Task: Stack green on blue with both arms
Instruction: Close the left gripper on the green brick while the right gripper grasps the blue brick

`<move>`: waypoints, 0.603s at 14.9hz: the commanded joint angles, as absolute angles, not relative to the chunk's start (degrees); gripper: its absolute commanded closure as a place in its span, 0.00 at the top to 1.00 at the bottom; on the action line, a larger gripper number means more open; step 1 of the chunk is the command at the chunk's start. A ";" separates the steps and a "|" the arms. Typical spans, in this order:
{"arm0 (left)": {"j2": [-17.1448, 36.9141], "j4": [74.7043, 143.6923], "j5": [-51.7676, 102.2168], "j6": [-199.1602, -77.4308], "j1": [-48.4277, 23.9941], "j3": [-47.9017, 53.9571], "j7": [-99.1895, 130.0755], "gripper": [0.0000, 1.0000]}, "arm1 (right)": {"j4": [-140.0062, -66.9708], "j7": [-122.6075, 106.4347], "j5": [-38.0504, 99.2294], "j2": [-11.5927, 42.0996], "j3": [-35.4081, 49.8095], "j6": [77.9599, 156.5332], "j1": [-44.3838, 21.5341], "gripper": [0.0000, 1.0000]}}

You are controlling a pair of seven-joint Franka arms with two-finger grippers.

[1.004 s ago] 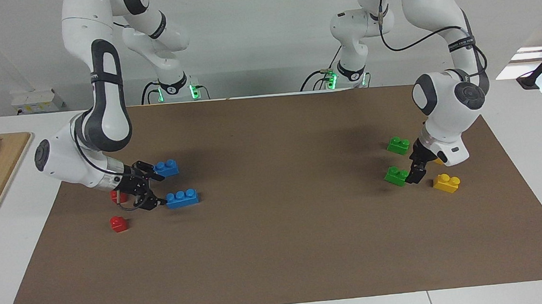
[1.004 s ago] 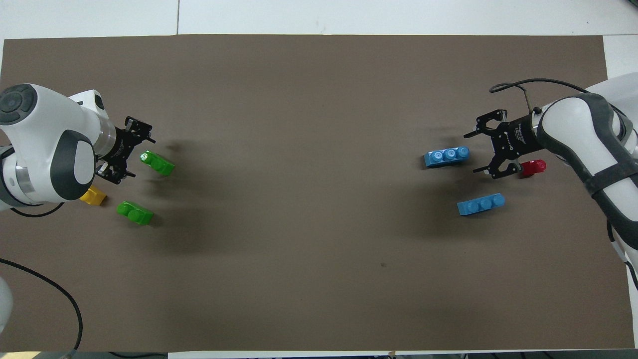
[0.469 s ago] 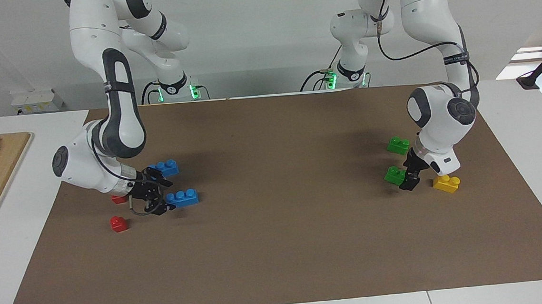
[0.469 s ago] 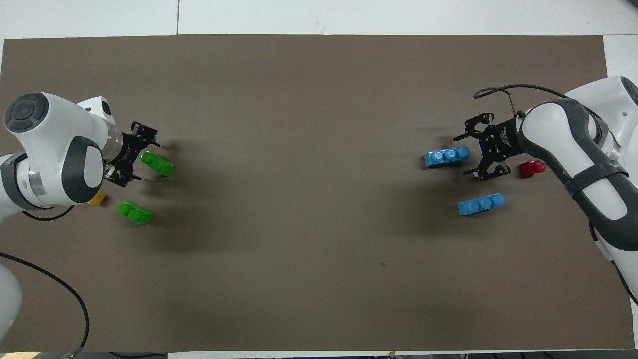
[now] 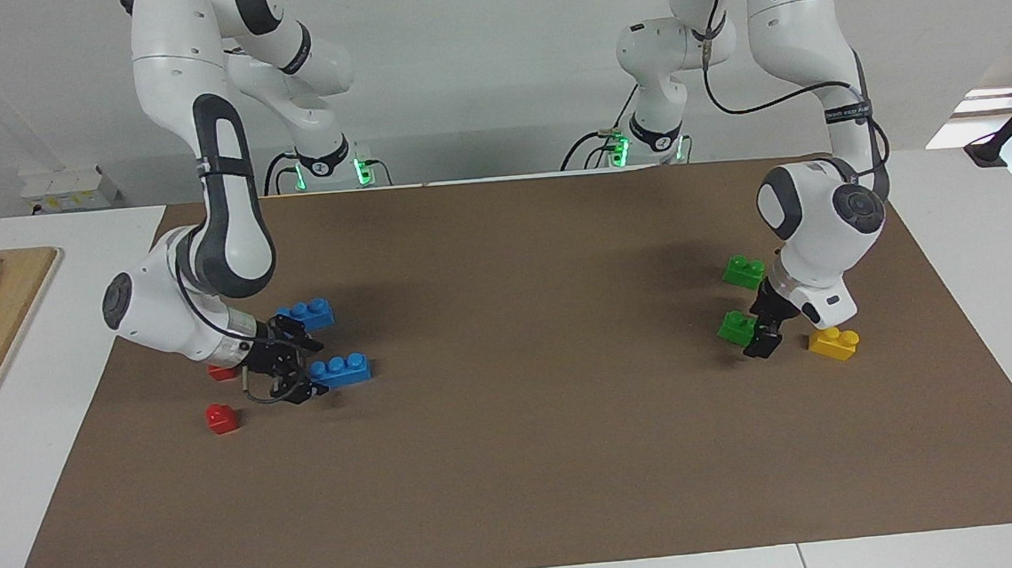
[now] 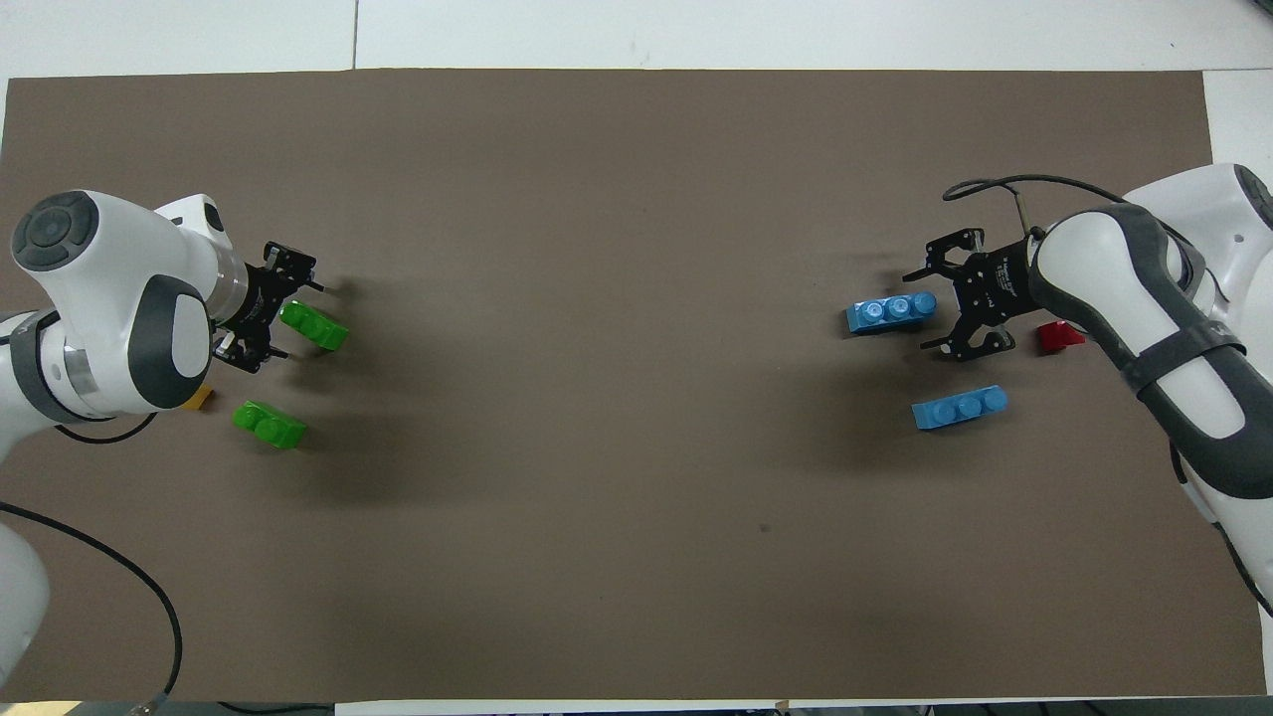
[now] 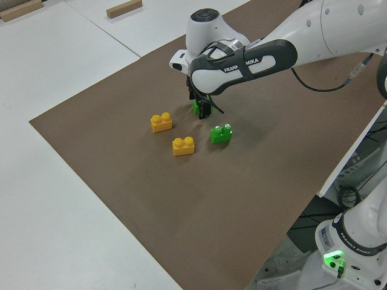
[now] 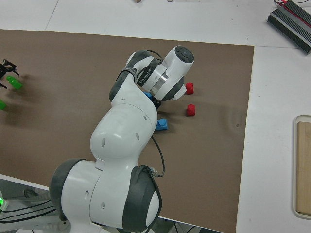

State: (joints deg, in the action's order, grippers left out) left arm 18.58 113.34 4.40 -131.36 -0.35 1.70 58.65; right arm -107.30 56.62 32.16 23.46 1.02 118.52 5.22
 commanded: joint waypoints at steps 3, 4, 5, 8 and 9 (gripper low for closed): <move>18.19 115.05 5.36 -133.24 -0.70 1.67 59.24 0.98 | -108.90 54.14 34.10 23.38 1.14 120.76 5.36 0.88; 18.28 115.05 5.36 -133.16 -0.70 1.67 59.24 0.90 | -108.90 53.88 34.10 23.38 1.14 120.76 5.36 0.85; 18.19 115.05 5.36 -133.07 -0.79 1.67 59.15 0.74 | -108.90 53.88 34.10 23.38 1.14 120.76 5.45 0.83; 18.28 114.96 5.27 -133.06 -0.88 1.58 58.45 0.03 | -108.90 53.96 34.19 23.38 1.14 120.76 5.45 0.77; 18.28 114.79 5.10 -133.07 -1.31 1.58 58.36 0.00 | -108.90 54.05 34.54 23.38 1.14 120.85 5.45 0.77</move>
